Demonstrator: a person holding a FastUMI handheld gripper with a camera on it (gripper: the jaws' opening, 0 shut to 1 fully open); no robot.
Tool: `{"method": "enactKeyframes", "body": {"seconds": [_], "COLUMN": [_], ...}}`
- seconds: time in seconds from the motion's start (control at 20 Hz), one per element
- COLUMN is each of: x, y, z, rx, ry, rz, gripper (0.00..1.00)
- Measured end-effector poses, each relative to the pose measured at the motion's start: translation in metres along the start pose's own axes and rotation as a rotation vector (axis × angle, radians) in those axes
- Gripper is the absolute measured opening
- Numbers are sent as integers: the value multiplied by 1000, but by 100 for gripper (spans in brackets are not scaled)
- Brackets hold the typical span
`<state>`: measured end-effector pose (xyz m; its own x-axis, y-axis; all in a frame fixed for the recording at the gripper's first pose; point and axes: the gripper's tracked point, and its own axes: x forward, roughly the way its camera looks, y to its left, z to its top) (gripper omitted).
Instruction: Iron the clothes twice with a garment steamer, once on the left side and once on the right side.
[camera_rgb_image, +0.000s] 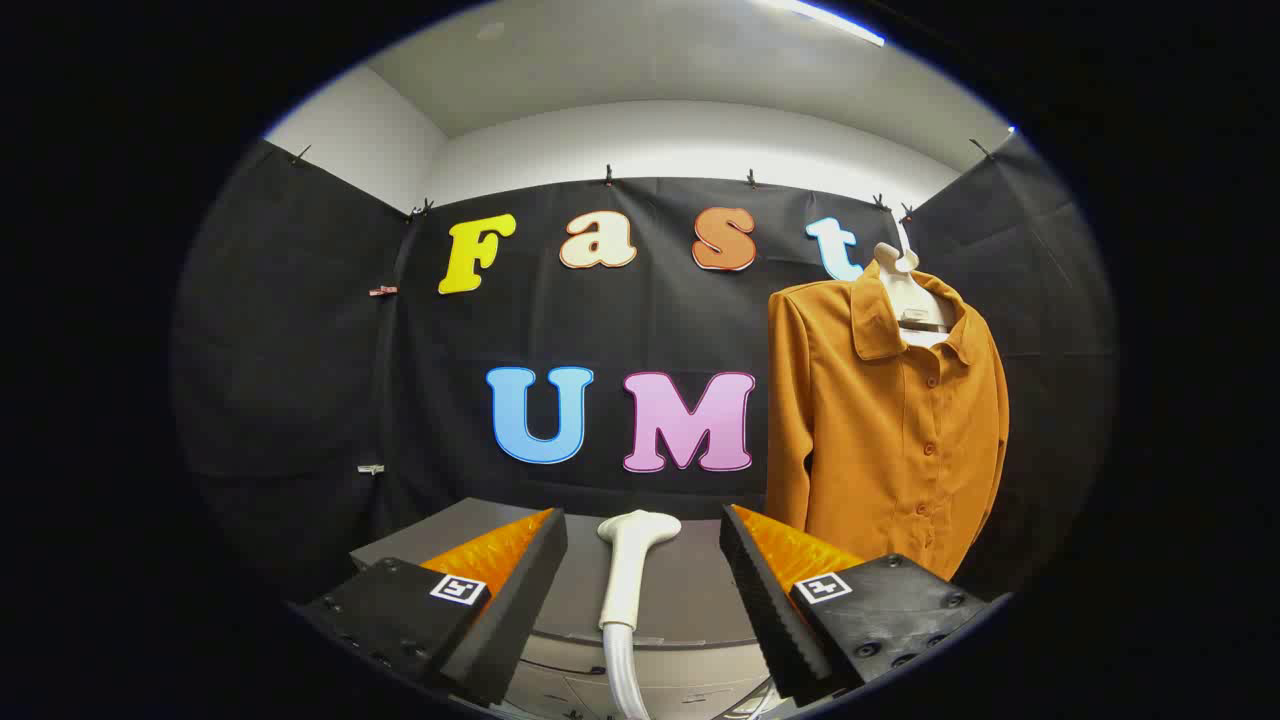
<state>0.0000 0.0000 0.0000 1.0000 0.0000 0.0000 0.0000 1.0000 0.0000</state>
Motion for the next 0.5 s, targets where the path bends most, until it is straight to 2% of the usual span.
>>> {"method": "enactKeyframes", "body": {"seconds": [0.5], "x": [1], "y": [12], "z": [2], "rx": [7], "ry": [-9], "rz": [15], "gripper": [96]}}
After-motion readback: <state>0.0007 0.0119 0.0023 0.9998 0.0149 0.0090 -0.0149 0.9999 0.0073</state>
